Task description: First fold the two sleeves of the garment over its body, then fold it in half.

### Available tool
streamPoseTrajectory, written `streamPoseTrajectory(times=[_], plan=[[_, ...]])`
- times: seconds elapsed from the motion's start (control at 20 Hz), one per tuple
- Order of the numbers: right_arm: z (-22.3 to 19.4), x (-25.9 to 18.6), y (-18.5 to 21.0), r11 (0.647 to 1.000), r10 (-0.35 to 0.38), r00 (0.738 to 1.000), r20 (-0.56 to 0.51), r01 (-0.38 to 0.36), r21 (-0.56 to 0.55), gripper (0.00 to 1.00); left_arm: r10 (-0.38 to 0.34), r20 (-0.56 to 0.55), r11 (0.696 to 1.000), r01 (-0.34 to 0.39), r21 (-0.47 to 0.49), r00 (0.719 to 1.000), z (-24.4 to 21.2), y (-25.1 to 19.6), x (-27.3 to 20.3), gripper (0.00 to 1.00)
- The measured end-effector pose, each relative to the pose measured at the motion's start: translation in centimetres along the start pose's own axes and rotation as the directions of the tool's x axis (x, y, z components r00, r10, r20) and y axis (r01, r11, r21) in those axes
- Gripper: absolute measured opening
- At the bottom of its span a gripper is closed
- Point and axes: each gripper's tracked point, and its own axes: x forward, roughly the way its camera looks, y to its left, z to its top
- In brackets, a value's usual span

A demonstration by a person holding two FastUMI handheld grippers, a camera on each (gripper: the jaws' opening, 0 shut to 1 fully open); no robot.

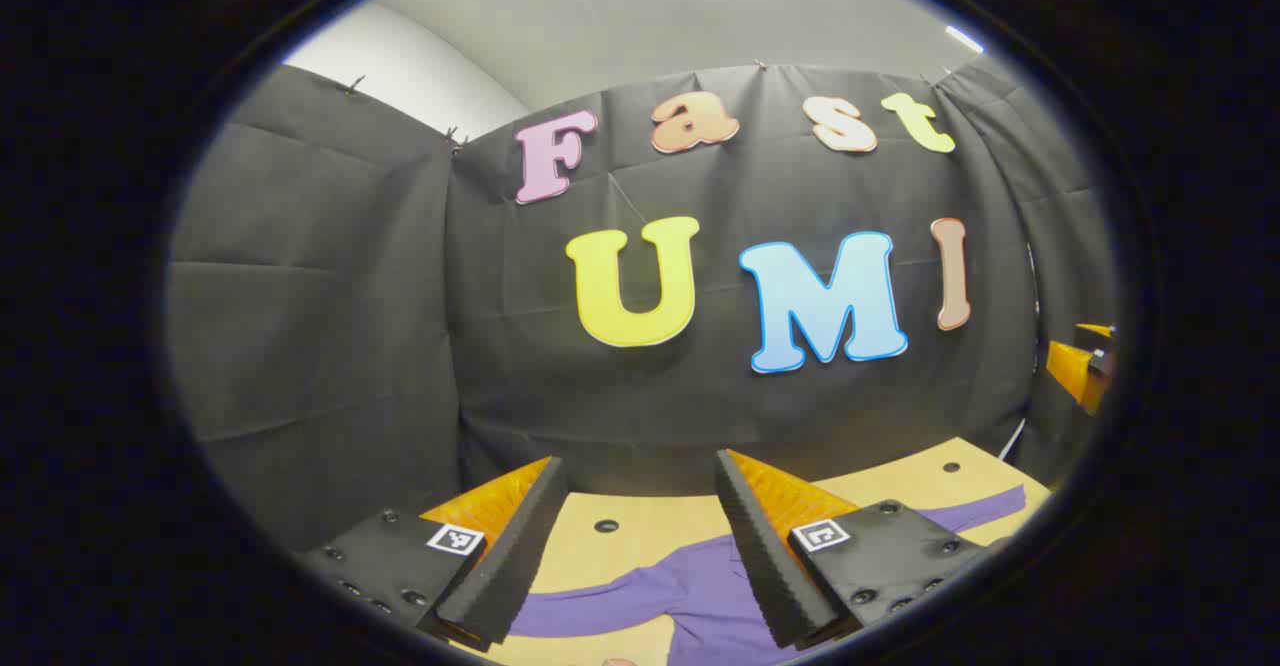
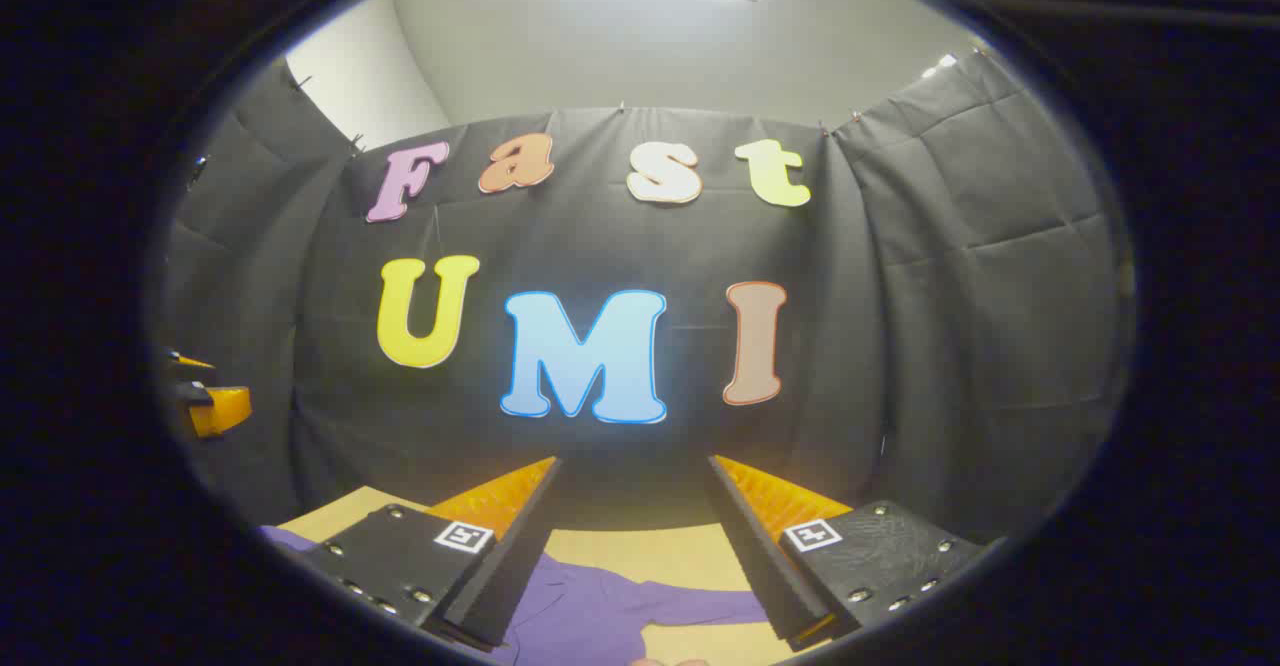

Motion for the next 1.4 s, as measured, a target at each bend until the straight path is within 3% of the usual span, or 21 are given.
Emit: streamPoseTrajectory(times=[0.7,1.0,1.15,1.4], plan=[[-3.3,1.8,-1.2,1.0,0.015,0.997,-0.078,-0.013,0.025,0.9,0.009,0.0,0.999,-0.009,0.047,1.0,0.3,-2.0,0.5,0.96],[-7.4,3.0,-7.0,0.996,-0.087,0.985,-0.149,0.083,-0.028,0.9,-0.002,0.002,0.999,0.002,0.046,1.0,0.4,-3.0,0.4,0.96],[-12.2,3.5,-11.5,0.987,-0.159,0.956,-0.246,0.157,-0.027,0.9,-0.004,-0.002,0.999,0.004,0.051,1.0,0.3,-3.5,0.3,0.96],[-22.0,4.5,-19.2,0.962,-0.266,0.864,-0.427,0.265,-0.063,0.9,0.025,0.004,0.999,-0.025,0.033,1.0,0.3,-3.3,-0.1,0.96]])
